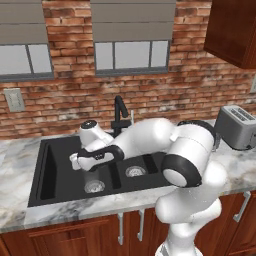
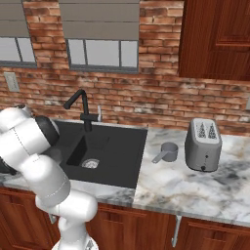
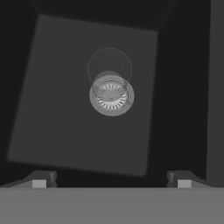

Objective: Move any existing items from the left basin to the right basin for drying. Then move the measuring cup from the counter to the left basin of the sink for washing.

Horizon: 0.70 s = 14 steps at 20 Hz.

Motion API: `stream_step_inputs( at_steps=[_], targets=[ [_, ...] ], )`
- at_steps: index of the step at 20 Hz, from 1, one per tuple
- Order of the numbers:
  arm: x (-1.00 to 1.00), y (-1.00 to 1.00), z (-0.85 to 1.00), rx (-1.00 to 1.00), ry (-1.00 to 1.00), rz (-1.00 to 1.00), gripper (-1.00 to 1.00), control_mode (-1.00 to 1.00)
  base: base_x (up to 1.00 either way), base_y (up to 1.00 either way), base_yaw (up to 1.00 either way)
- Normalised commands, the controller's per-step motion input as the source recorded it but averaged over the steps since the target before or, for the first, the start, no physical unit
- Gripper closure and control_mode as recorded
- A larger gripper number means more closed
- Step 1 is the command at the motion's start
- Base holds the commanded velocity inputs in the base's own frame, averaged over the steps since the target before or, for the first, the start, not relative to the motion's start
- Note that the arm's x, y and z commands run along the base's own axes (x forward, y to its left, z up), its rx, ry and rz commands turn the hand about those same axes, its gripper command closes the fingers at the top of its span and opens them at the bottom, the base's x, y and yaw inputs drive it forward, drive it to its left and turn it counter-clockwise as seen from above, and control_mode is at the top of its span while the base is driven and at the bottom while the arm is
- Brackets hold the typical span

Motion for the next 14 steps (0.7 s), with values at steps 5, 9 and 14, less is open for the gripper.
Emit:
stream_step_inputs(
  at_steps=[5,9,14],
  targets=[
    [0.11,0.07,-0.19,0.00,0.00,0.00,-1.00,-1.00,0.00,0.00,0.00],
    [0.17,0.01,-0.16,0.00,0.00,0.00,-1.00,-1.00,0.00,0.00,0.00],
    [0.18,0.01,-0.16,0.00,0.00,0.00,-1.00,-1.00,0.00,0.00,0.00]
  ],
)
